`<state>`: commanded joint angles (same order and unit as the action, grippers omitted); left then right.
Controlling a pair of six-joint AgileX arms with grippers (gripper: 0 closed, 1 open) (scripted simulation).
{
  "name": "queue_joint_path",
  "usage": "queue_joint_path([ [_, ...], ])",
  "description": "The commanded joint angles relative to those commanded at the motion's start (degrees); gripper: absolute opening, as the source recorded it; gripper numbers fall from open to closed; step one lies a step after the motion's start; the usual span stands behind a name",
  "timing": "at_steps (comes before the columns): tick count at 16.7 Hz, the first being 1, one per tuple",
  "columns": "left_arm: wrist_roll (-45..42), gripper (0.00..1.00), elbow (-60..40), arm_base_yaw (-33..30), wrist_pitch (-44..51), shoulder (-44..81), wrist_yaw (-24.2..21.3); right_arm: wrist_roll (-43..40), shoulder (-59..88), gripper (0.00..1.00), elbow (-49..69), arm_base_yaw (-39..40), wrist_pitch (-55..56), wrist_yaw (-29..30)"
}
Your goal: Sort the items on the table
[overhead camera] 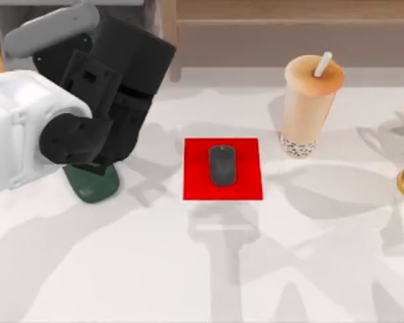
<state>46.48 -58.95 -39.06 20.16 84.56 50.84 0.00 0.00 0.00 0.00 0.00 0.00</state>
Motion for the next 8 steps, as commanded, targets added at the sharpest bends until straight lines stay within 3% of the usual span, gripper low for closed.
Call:
queue_joint_path([
  [8, -5.59, 0.0, 0.17, 4.68, -6.2, 8.03, 1.7, 0.0, 0.0, 1.0, 0.0, 0.0, 0.0, 0.0],
])
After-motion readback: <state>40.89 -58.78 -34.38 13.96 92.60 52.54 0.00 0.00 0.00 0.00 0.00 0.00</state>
